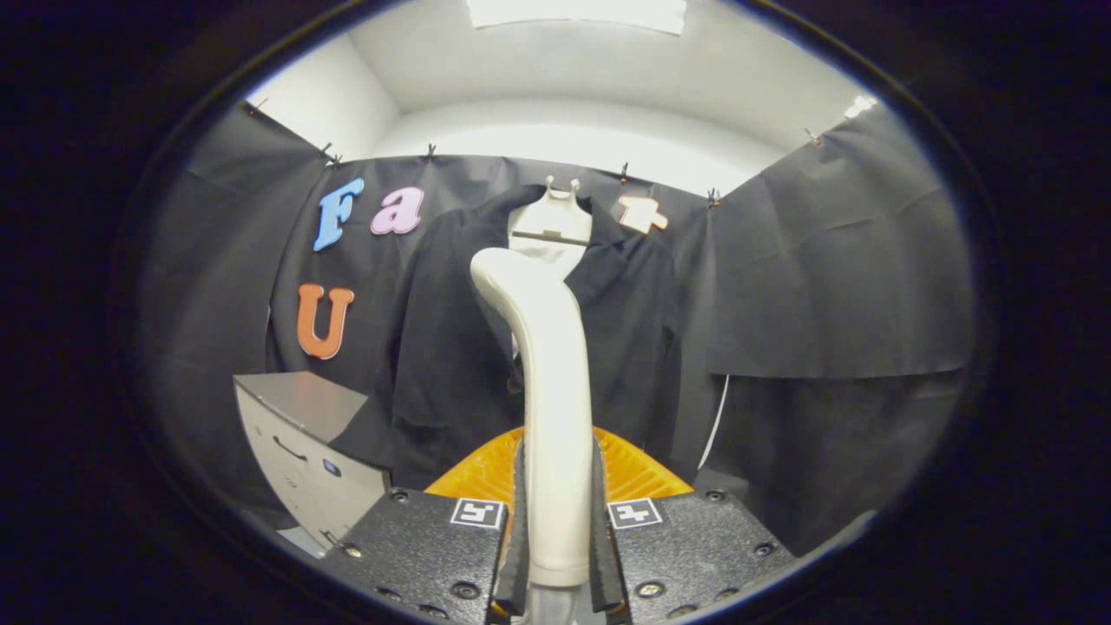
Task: Iron the clothes twice with a garment steamer, once on the left side and once on the right side.
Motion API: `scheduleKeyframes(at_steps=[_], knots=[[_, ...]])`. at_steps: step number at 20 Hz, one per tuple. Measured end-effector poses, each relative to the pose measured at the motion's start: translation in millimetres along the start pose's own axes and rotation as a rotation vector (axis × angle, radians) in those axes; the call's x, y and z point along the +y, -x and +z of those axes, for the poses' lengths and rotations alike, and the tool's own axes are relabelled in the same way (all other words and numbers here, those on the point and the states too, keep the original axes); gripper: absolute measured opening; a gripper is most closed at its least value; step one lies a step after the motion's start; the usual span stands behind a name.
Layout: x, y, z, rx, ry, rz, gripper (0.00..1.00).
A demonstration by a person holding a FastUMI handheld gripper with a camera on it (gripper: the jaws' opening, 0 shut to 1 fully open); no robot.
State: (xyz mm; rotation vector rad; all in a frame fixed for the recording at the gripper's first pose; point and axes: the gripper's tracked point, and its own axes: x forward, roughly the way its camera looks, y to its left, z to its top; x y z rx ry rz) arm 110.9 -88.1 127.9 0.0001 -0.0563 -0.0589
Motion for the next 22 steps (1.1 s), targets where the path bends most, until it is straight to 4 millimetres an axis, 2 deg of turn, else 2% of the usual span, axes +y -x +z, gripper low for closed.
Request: scheduleKeyframes(at_steps=[8,15,18,22], knots=[[-46,-61,42,-0.137,-0.049,0.01,0.3],[-75,-102,96,-0.254,-0.086,-0.009,0.3],[-97,-122,109,-0.271,-0.06,-0.086,0.3],[-109,-147,114,-0.263,0.003,-0.156,0.31]])
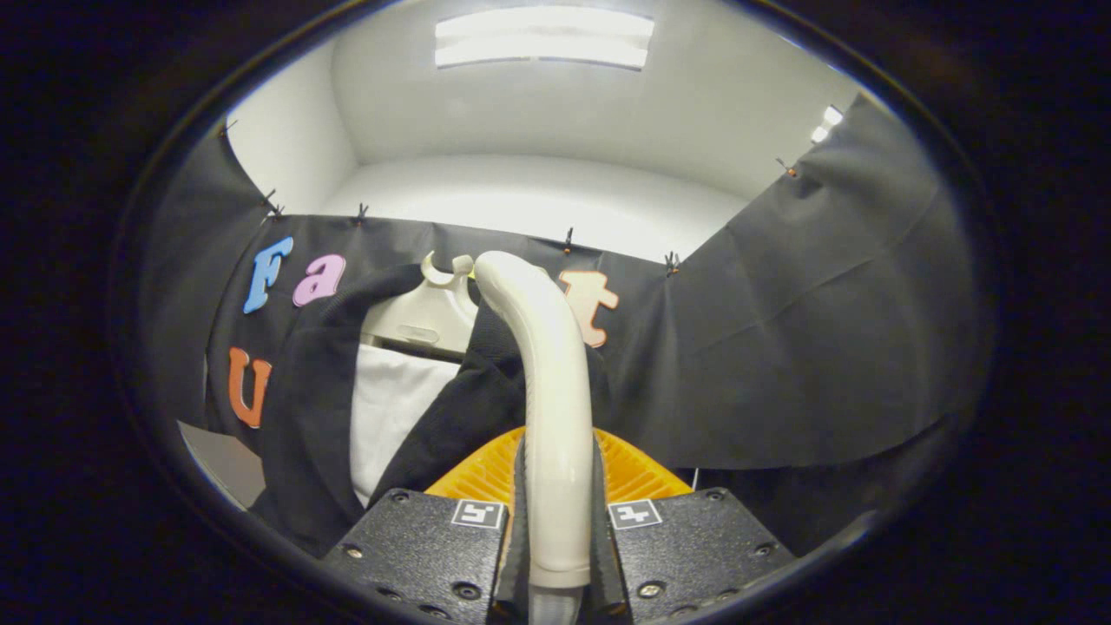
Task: Iron the clothes twice with a garment steamer, once on the left side and once on the right side.
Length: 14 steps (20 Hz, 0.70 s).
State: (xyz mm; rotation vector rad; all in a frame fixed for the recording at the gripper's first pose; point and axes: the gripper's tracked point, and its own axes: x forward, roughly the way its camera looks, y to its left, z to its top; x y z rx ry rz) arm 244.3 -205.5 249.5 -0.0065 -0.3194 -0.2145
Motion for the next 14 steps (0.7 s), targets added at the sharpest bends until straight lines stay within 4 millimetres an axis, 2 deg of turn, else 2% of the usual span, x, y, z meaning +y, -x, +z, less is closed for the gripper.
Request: scheduleKeyframes(at_steps=[1,3,5,8,14], knots=[[-2,-4,-7,0.027,0.017,-0.024,0.31],[5,-1,-21,0.085,0.02,-0.036,0.31],[8,1,-28,0.099,0.068,-0.063,0.31],[19,15,-36,0.12,0.118,-0.071,0.3],[25,42,-57,0.155,0.214,-0.095,0.3]])
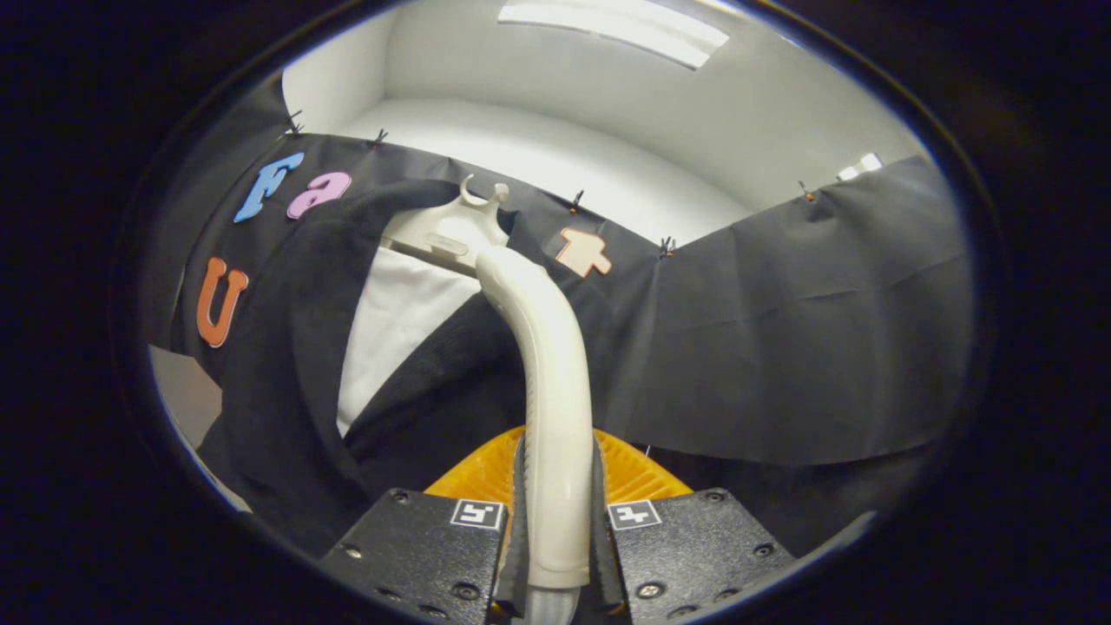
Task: Iron the clothes twice with a garment steamer, once on the left side and once on the right side.
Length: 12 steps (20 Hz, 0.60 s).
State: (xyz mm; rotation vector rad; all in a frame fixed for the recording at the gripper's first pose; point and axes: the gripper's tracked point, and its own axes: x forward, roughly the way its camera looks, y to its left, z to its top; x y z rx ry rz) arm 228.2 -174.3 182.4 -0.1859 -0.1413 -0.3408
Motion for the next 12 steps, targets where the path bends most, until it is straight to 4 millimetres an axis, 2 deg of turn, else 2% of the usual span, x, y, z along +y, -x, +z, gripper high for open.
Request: scheduleKeyframes(at_steps=[6,12], knots=[[5,20,-20,0.052,0.058,-0.002,0.3],[14,40,-50,0.124,0.085,0.007,0.31]])
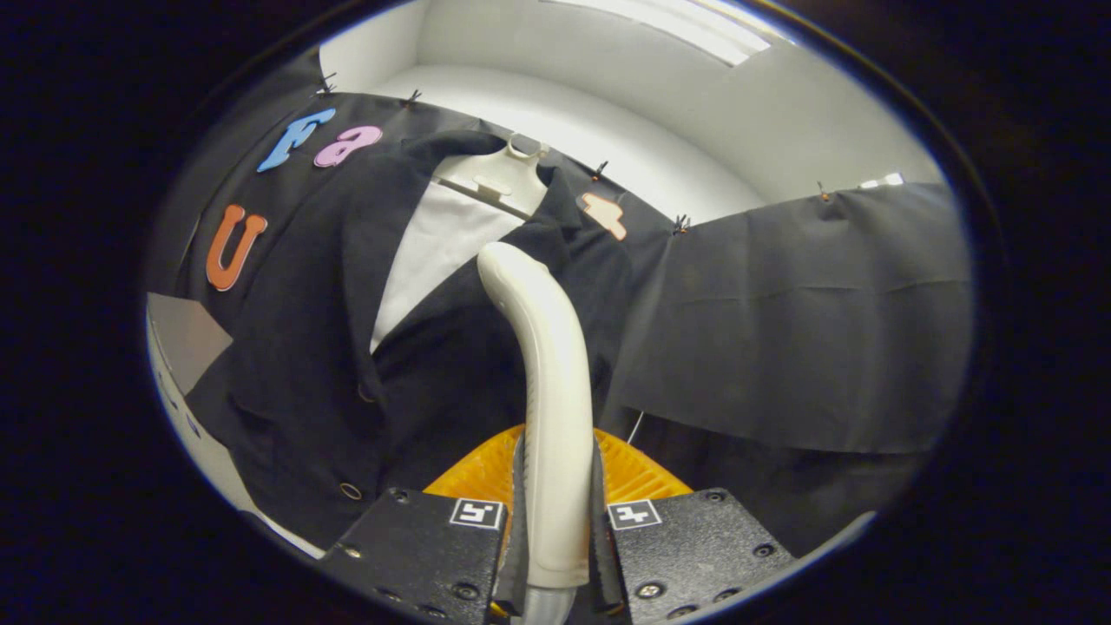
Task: Iron the clothes twice with a garment steamer, once on the left side and once on the right side.
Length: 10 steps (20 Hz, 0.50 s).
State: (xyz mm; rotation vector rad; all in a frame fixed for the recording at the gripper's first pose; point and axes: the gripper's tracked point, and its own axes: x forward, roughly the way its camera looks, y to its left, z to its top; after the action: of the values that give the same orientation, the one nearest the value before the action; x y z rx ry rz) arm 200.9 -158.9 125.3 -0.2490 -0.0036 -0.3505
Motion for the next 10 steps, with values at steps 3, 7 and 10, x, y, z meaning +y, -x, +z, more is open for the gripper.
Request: scheduleKeyframes(at_steps=[3,7,10], knots=[[7,11,-17,0.03,0.011,0.015,0.31],[15,22,-38,0.077,0.023,0.036,0.31],[18,30,-55,0.11,0.025,0.048,0.31]])
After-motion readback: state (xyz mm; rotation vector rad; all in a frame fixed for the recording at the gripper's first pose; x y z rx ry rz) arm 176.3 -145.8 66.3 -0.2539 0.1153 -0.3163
